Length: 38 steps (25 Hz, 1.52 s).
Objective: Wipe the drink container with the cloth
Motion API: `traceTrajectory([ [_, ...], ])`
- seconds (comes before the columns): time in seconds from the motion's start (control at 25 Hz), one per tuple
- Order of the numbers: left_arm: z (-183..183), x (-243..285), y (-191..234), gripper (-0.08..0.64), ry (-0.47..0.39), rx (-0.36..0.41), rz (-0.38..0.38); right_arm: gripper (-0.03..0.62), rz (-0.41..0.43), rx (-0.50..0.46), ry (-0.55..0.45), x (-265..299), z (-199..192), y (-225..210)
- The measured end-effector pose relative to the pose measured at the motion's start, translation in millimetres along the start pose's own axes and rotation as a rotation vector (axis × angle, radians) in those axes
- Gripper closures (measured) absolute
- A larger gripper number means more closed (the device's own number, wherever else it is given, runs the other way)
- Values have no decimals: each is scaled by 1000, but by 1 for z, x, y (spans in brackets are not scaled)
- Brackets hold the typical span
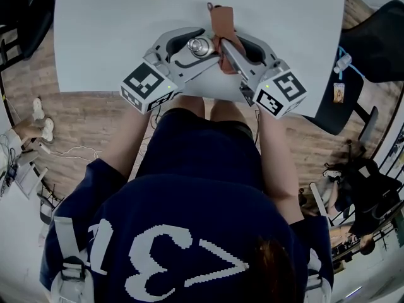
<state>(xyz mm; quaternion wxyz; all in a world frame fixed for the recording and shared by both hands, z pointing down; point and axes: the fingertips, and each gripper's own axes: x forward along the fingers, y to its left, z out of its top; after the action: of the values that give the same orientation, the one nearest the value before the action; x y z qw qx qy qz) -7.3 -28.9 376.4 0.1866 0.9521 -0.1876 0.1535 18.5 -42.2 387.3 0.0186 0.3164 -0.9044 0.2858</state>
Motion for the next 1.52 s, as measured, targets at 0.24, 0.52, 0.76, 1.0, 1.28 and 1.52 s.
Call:
traceTrajectory([
  [0.24,0,-8,19,288,-78,-236,78,522,-211,-7,109,-12,-50,-49],
  [0.52,3,-3,22,288,-83,-286,149,522,-180,88,-33,-8,-26,-24],
  [0.76,0,-5,28,288,-132,-388,190,522,-145,90,-129,-1,-1,-1],
  [1.0,-3,-14,25,288,-142,-401,207,522,-284,-39,6,-12,-38,-23],
  [1.28,-14,-22,20,288,-84,-480,221,522,-388,-79,106,-21,-68,-45],
  [1.52,-15,-24,28,288,-114,-597,281,522,-269,-31,-38,-6,-26,-7],
])
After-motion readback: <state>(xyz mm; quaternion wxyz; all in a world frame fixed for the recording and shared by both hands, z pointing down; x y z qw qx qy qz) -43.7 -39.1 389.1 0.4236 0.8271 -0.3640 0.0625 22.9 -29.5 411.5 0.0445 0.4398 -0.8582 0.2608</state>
